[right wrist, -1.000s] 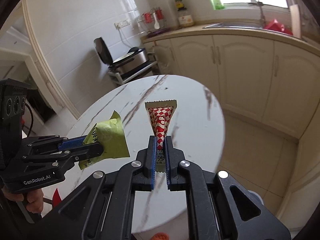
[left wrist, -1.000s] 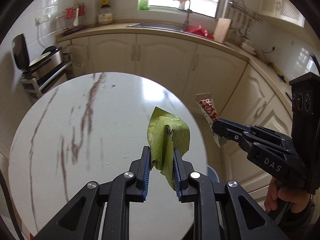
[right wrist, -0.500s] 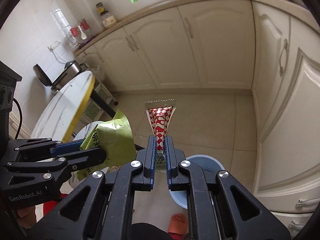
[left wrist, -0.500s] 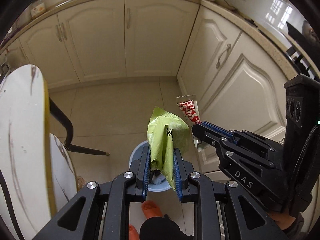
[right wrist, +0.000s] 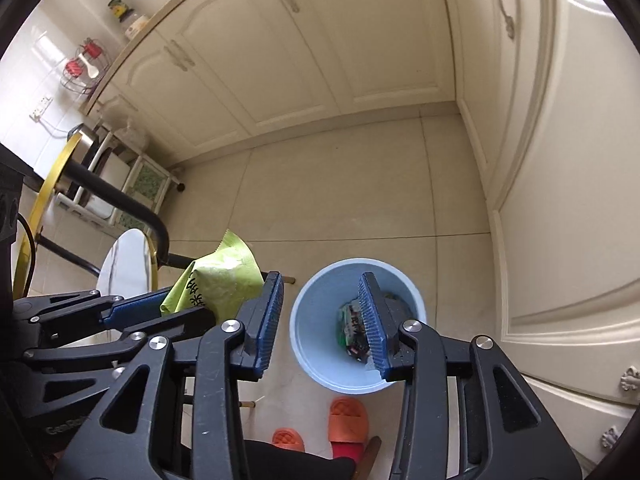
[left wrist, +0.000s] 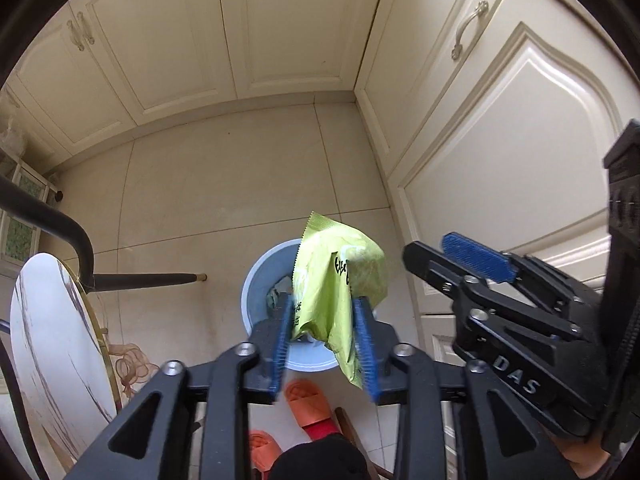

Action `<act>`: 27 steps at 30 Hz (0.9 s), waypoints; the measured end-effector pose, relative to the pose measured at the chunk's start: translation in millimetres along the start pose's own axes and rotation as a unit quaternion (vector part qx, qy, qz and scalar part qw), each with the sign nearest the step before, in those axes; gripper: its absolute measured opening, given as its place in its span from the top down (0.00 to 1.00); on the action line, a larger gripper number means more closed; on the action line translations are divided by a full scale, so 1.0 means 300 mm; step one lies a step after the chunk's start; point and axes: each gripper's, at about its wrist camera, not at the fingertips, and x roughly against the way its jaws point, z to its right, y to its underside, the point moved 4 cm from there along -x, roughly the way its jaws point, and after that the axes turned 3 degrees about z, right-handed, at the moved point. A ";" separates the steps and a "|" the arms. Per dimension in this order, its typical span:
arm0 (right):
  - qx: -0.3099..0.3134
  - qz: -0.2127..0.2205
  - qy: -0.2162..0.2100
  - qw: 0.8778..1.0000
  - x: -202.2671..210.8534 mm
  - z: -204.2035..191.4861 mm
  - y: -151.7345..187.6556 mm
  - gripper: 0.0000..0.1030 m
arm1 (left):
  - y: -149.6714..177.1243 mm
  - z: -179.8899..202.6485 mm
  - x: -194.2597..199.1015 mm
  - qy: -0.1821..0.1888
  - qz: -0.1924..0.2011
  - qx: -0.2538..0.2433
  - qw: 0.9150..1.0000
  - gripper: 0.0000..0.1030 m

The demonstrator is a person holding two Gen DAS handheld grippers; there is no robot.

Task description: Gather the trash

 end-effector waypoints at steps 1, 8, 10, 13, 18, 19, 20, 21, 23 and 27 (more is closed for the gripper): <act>0.000 0.002 0.008 1.000 0.006 0.004 0.001 0.63 | -0.009 -0.005 -0.007 -0.006 0.001 0.003 1.000 0.58; 0.009 0.025 0.028 0.999 0.079 -0.018 -0.007 0.53 | -0.048 -0.046 0.064 -0.033 0.029 0.022 0.999 0.39; 0.014 0.035 0.028 0.999 0.123 -0.048 -0.013 0.52 | -0.049 -0.051 0.124 -0.036 0.046 0.029 0.998 0.39; 0.030 0.062 0.024 0.997 0.224 -0.123 -0.013 0.45 | 0.005 -0.066 0.278 -0.054 0.096 0.036 0.993 0.33; 0.076 0.120 -0.021 0.990 0.447 -0.331 0.002 0.27 | 0.127 -0.126 0.586 -0.099 0.201 0.068 0.972 0.15; 0.090 0.130 -0.035 0.987 0.494 -0.388 0.012 0.24 | 0.163 -0.144 0.650 -0.113 0.221 0.078 0.966 0.09; 0.107 0.141 -0.050 0.983 0.542 -0.447 0.025 0.20 | 0.211 -0.150 0.708 -0.131 0.240 0.083 0.958 0.05; 0.120 0.149 -0.063 0.979 0.581 -0.495 0.035 0.15 | 0.252 -0.173 0.769 -0.153 0.257 0.090 0.950 0.03; 0.155 0.162 -0.097 0.970 0.665 -0.617 0.069 0.08 | 0.340 -0.219 0.876 -0.194 0.284 0.112 0.932 0.01; 0.224 0.180 -0.141 0.947 0.795 -0.837 0.147 0.00 | 0.526 -0.300 1.050 -0.249 0.311 0.178 0.900 0.01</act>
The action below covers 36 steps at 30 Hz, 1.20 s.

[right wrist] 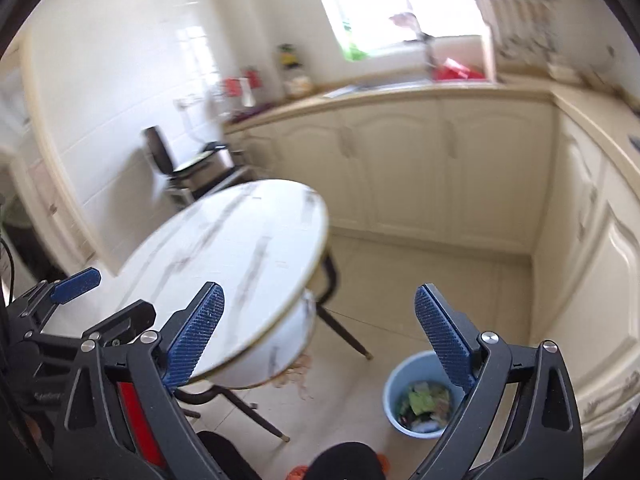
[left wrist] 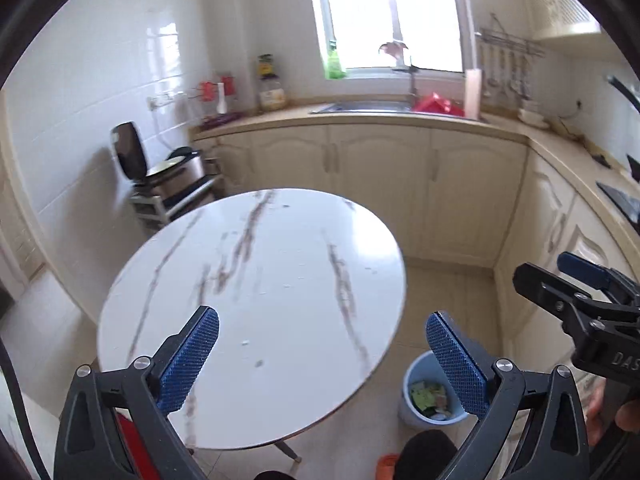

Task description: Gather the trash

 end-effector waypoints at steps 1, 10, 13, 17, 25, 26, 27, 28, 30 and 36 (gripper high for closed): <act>0.017 0.007 -0.013 1.000 0.018 -0.067 -0.014 0.00 | 0.001 -0.047 0.037 -0.016 0.007 0.014 1.000 0.01; 0.115 0.052 -0.071 0.989 0.128 -0.520 -0.071 0.00 | 0.164 -0.213 0.482 -0.115 0.101 0.082 0.985 0.01; 0.136 0.070 -0.078 0.985 0.190 -0.632 -0.067 0.00 | 0.262 -0.240 0.615 -0.122 0.133 0.093 0.979 0.01; 0.158 0.101 -0.078 0.979 0.288 -0.737 -0.061 0.00 | 0.350 -0.219 0.721 -0.140 0.170 0.093 0.971 0.01; 0.177 0.151 -0.089 0.968 0.438 -0.837 -0.075 0.00 | 0.688 -0.226 0.836 -0.166 0.235 0.097 0.953 0.01; 0.180 0.154 -0.091 0.967 0.451 -0.845 -0.071 0.00 | 0.723 -0.218 0.853 -0.170 0.241 0.099 0.950 0.01; 0.182 0.156 -0.093 0.966 0.468 -0.842 -0.063 0.00 | 0.757 -0.208 0.860 -0.174 0.246 0.099 0.948 0.01; 0.184 0.160 -0.094 0.965 0.480 -0.848 -0.060 0.00 | 0.782 -0.198 0.854 -0.176 0.251 0.097 0.947 0.01; 0.187 0.168 -0.088 0.964 0.502 -0.848 -0.054 0.00 | 0.836 -0.189 0.849 -0.173 0.258 0.097 0.946 0.01; 0.182 0.188 -0.068 0.963 0.561 -0.824 -0.043 0.00 | 0.937 -0.157 0.851 -0.137 0.271 0.097 0.948 0.01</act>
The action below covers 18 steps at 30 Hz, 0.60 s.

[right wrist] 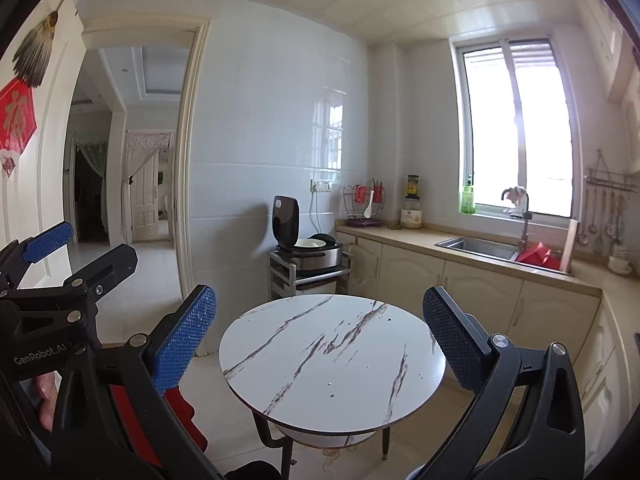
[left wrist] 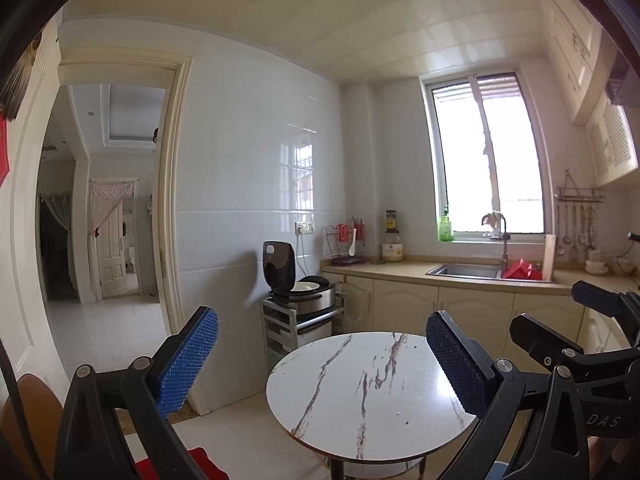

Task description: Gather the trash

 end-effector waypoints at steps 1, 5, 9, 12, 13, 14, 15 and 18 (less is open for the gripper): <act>-0.001 0.002 0.006 1.000 0.008 0.009 0.001 0.00 | 0.013 0.007 0.013 0.006 0.001 0.001 1.000 0.01; -0.003 0.006 0.019 1.000 0.029 0.050 0.004 0.00 | 0.054 0.034 0.048 0.016 0.001 0.001 1.000 0.01; -0.005 0.006 0.021 1.000 0.046 0.066 0.004 0.00 | 0.060 0.032 0.053 0.016 0.000 -0.002 1.000 0.01; -0.007 0.005 0.019 1.000 0.050 0.071 0.004 0.00 | 0.030 0.019 0.043 0.014 0.001 -0.005 1.000 0.01; -0.008 0.006 0.019 1.000 0.051 0.067 0.004 0.00 | 0.010 0.018 0.032 0.014 0.001 -0.005 1.000 0.01; -0.008 0.006 0.018 1.000 0.051 0.063 0.004 0.00 | 0.009 0.010 0.035 0.013 0.001 -0.006 1.000 0.01; -0.008 0.006 0.018 1.000 0.052 0.066 0.004 0.00 | -0.006 0.008 0.030 0.013 0.002 -0.007 1.000 0.01; -0.008 0.005 0.018 1.000 0.051 0.066 0.004 0.00 | -0.034 -0.002 0.025 0.014 0.002 -0.010 1.000 0.01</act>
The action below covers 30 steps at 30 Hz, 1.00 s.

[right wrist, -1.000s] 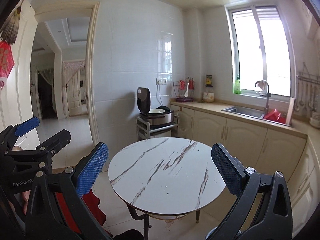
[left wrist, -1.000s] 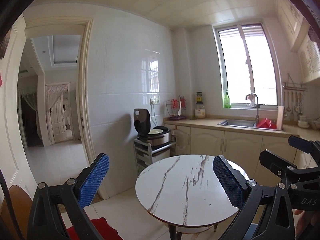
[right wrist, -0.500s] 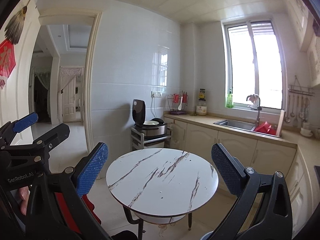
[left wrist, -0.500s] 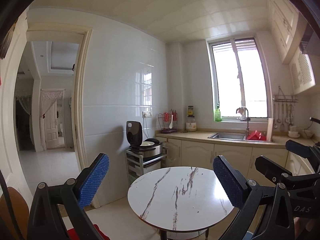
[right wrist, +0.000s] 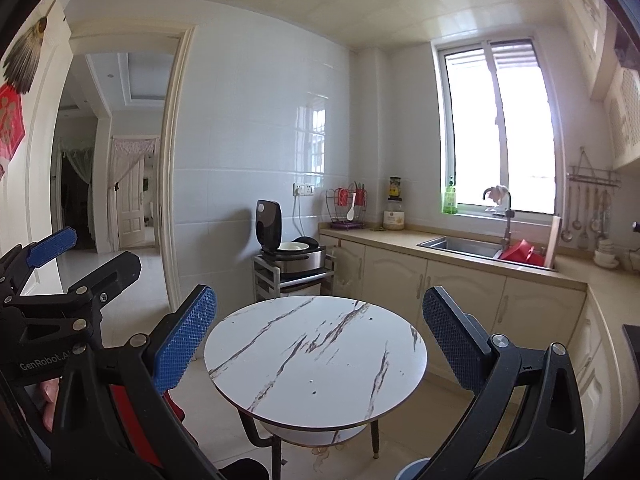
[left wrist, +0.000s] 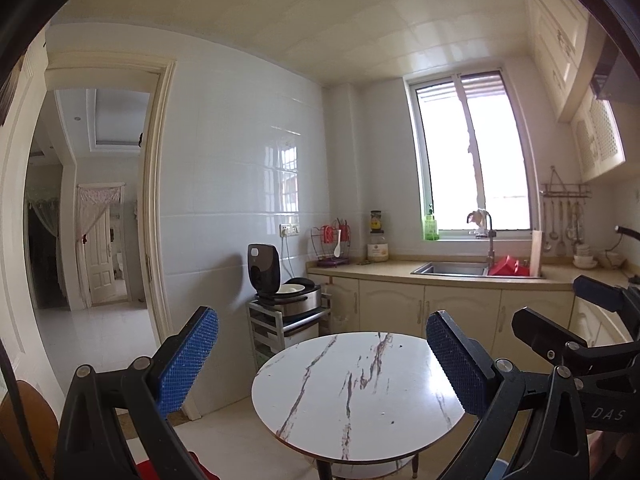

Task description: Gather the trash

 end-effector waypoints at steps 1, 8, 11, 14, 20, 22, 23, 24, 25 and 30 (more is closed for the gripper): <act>0.000 0.000 -0.001 1.000 0.000 0.002 -0.001 0.00 | -0.001 -0.002 -0.002 0.001 0.000 0.000 1.000 0.01; 0.001 -0.001 0.003 1.000 -0.004 0.006 0.004 0.00 | -0.021 -0.036 -0.014 0.005 -0.002 0.001 1.000 0.01; -0.001 -0.003 0.002 1.000 -0.006 0.008 0.008 0.00 | -0.036 -0.048 -0.020 0.009 -0.002 0.002 1.000 0.01; 0.000 -0.003 0.003 1.000 -0.007 0.007 0.009 0.00 | -0.053 -0.066 -0.032 0.009 -0.005 -0.001 1.000 0.01; -0.001 -0.004 0.002 1.000 -0.003 0.011 0.013 0.00 | -0.081 -0.084 -0.043 0.010 -0.005 -0.005 1.000 0.01; -0.001 -0.004 0.001 1.000 -0.003 0.013 0.012 0.00 | -0.091 -0.097 -0.045 0.011 -0.004 -0.005 1.000 0.01; -0.001 -0.004 0.002 1.000 -0.002 0.012 0.013 0.00 | -0.095 -0.105 -0.047 0.012 -0.005 -0.006 1.000 0.01; -0.001 -0.004 0.002 1.000 -0.003 0.013 0.010 0.00 | -0.100 -0.107 -0.046 0.012 -0.005 -0.006 1.000 0.01; -0.001 -0.004 0.002 1.000 -0.003 0.014 0.008 0.00 | -0.104 -0.112 -0.048 0.013 -0.005 -0.006 1.000 0.01; -0.001 -0.003 0.002 1.000 -0.001 0.016 0.006 0.00 | -0.112 -0.127 -0.052 0.015 -0.004 -0.007 1.000 0.01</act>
